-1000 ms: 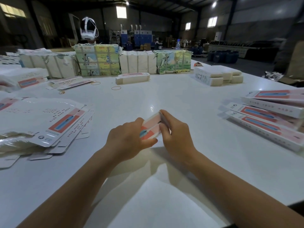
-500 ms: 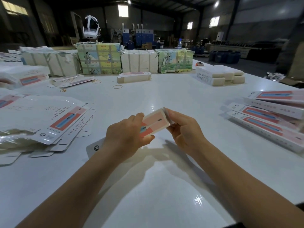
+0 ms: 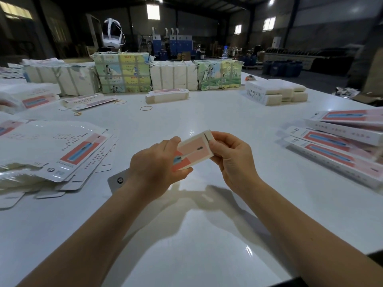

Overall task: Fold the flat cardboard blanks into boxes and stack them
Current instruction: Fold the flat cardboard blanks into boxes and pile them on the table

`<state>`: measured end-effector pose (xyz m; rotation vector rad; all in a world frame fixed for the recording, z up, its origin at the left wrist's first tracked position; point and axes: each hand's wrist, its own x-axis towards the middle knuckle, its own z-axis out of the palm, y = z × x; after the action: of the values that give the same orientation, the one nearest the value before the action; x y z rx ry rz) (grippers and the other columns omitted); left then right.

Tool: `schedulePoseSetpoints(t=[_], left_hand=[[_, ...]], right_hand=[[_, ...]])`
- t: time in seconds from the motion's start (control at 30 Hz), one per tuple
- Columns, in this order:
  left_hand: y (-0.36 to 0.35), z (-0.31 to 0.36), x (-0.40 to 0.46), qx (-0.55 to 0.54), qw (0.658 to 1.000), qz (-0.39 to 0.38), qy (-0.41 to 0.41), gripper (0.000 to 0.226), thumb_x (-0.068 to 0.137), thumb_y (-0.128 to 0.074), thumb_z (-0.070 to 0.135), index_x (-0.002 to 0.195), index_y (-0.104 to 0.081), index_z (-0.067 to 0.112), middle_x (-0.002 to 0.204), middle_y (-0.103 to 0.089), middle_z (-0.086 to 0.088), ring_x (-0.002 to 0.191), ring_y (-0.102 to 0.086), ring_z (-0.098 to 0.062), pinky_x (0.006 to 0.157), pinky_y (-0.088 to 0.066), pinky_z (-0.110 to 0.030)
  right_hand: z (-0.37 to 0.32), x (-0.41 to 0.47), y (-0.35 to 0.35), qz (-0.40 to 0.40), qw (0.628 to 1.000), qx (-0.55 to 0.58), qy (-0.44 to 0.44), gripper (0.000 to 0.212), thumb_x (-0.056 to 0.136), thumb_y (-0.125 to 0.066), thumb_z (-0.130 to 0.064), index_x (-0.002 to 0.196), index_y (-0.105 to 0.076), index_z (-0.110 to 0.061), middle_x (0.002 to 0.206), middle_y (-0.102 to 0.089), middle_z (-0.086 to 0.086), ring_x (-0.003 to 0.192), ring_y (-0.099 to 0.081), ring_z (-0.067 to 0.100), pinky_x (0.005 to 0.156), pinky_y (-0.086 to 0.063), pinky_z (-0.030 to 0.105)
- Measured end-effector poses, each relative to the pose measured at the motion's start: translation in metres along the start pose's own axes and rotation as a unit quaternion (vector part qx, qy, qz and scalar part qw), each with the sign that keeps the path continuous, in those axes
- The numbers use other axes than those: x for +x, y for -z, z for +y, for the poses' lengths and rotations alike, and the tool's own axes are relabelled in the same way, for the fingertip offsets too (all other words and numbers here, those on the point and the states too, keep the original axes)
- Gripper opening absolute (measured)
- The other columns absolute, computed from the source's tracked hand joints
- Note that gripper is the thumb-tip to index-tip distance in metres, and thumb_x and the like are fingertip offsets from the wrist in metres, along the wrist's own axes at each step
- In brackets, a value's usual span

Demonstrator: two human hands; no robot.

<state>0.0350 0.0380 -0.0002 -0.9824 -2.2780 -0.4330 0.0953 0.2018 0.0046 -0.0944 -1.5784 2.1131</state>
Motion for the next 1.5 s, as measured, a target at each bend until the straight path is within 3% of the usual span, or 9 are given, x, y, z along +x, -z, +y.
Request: schedulePoseSetpoints(t=[0.4,0.63,0.77,0.93,1.1,1.17,1.27,1.37,1.5], left_hand=[[-0.004,0.004,0.002,0.074,0.996,-0.024,-0.033,0.068,0.054,-0.089,0.039,0.103,-0.065,-0.001,0.072,-0.066,-0.012,0.050,-0.058,-0.030,0.040,-0.043,-0.030],[-0.004,0.010,0.002,0.080,0.997,-0.017,-0.013,0.064,0.051,-0.090,0.038,0.096,-0.067,-0.002,0.067,-0.065,-0.012,0.046,-0.057,-0.029,0.041,-0.041,-0.027],[-0.005,0.014,0.001,0.075,0.997,-0.019,-0.009,0.064,0.059,-0.087,0.039,0.103,-0.065,-0.003,0.074,-0.067,-0.015,0.052,-0.060,-0.030,0.045,-0.049,-0.033],[-0.009,0.010,0.002,0.082,0.996,-0.032,0.013,0.067,0.077,-0.066,0.056,0.125,-0.053,0.010,0.100,-0.066,-0.006,0.074,-0.062,-0.028,0.057,-0.044,-0.029],[-0.004,-0.005,0.003,0.098,0.991,-0.083,0.024,0.059,0.079,-0.061,0.061,0.121,-0.046,0.023,0.108,-0.063,0.004,0.077,-0.062,-0.019,0.062,-0.050,-0.028],[0.002,-0.010,0.007,0.082,0.991,-0.100,0.038,0.056,0.077,-0.063,0.060,0.116,-0.045,0.025,0.105,-0.064,0.005,0.073,-0.060,-0.020,0.061,-0.048,-0.028],[0.003,-0.023,0.006,0.053,0.988,-0.135,0.053,0.053,0.073,-0.066,0.061,0.111,-0.045,0.030,0.099,-0.063,0.009,0.069,-0.054,-0.015,0.058,-0.041,-0.026],[-0.009,-0.043,-0.004,0.002,0.988,-0.154,0.017,0.058,0.067,-0.070,0.061,0.114,-0.052,0.033,0.097,-0.065,0.008,0.074,-0.059,-0.014,0.064,-0.046,-0.028],[-0.048,-0.074,0.002,0.020,0.995,-0.016,-0.101,0.078,0.071,-0.055,0.059,0.133,-0.048,0.013,0.127,-0.056,-0.014,0.109,-0.055,-0.037,0.090,-0.044,-0.054]], right_hand=[[0.004,-0.007,-0.005,0.082,0.978,-0.183,0.064,0.035,0.087,-0.061,-0.008,0.074,-0.072,-0.039,0.090,-0.068,-0.003,0.078,-0.063,0.000,0.068,-0.047,0.011],[0.014,-0.009,-0.009,0.102,0.929,-0.320,0.155,0.017,0.091,-0.061,-0.013,0.097,-0.076,-0.019,0.078,-0.055,-0.003,0.073,-0.055,0.009,0.066,-0.041,0.010],[0.015,-0.009,-0.009,0.110,0.900,-0.370,0.201,0.019,0.090,-0.059,-0.007,0.093,-0.076,-0.014,0.072,-0.046,-0.003,0.064,-0.048,0.011,0.060,-0.038,0.017],[0.014,-0.006,-0.007,0.094,0.925,-0.328,0.169,0.020,0.091,-0.059,-0.010,0.098,-0.075,-0.020,0.083,-0.058,0.002,0.077,-0.057,0.009,0.067,-0.043,0.011],[0.016,-0.009,-0.008,0.052,0.907,-0.375,0.185,0.028,0.089,-0.057,-0.004,0.112,-0.070,-0.016,0.088,-0.058,0.004,0.076,-0.054,0.009,0.068,-0.039,0.006],[0.016,-0.010,-0.011,-0.009,0.881,-0.428,0.202,0.050,0.084,-0.060,-0.002,0.132,-0.054,-0.013,0.119,-0.053,0.007,0.102,-0.051,0.013,0.086,-0.039,0.007],[0.020,-0.009,-0.010,-0.153,0.760,-0.590,0.224,0.085,0.075,-0.068,-0.010,0.148,-0.027,-0.021,0.153,-0.021,0.001,0.139,-0.013,0.017,0.113,-0.020,0.031],[0.024,-0.007,-0.006,-0.192,0.670,-0.668,0.261,0.072,0.077,-0.066,-0.014,0.143,-0.039,-0.017,0.144,-0.039,0.008,0.135,-0.027,0.029,0.109,-0.025,0.050],[0.018,0.007,0.007,-0.158,0.638,-0.714,0.243,0.054,0.083,-0.063,-0.027,0.134,-0.048,-0.018,0.128,-0.050,0.012,0.116,-0.040,0.032,0.095,-0.035,0.045]])
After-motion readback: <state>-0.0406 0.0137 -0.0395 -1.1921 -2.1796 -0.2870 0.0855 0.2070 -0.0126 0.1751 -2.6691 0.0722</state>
